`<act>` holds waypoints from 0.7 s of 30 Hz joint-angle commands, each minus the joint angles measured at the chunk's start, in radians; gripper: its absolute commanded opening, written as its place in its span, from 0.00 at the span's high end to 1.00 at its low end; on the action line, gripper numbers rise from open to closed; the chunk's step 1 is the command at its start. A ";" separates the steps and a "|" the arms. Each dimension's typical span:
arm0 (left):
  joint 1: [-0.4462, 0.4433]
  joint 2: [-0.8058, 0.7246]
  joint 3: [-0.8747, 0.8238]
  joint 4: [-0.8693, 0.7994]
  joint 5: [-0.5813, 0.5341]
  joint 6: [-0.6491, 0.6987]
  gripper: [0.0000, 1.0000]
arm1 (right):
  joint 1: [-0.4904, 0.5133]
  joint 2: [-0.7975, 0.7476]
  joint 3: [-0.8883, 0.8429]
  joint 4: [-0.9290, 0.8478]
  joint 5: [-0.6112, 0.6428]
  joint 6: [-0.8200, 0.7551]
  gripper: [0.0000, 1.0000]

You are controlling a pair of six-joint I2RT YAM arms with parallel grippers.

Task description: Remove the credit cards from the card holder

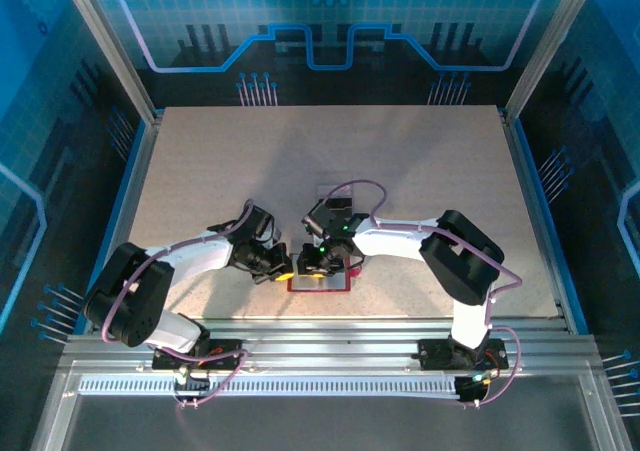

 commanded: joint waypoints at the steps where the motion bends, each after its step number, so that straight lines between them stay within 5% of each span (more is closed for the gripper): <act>1: 0.007 -0.003 0.010 0.034 0.041 -0.025 0.97 | 0.018 -0.019 0.007 -0.071 0.045 0.006 0.69; 21: 0.009 0.053 -0.013 0.077 0.048 -0.043 0.98 | 0.021 -0.029 0.015 -0.137 0.102 0.016 0.70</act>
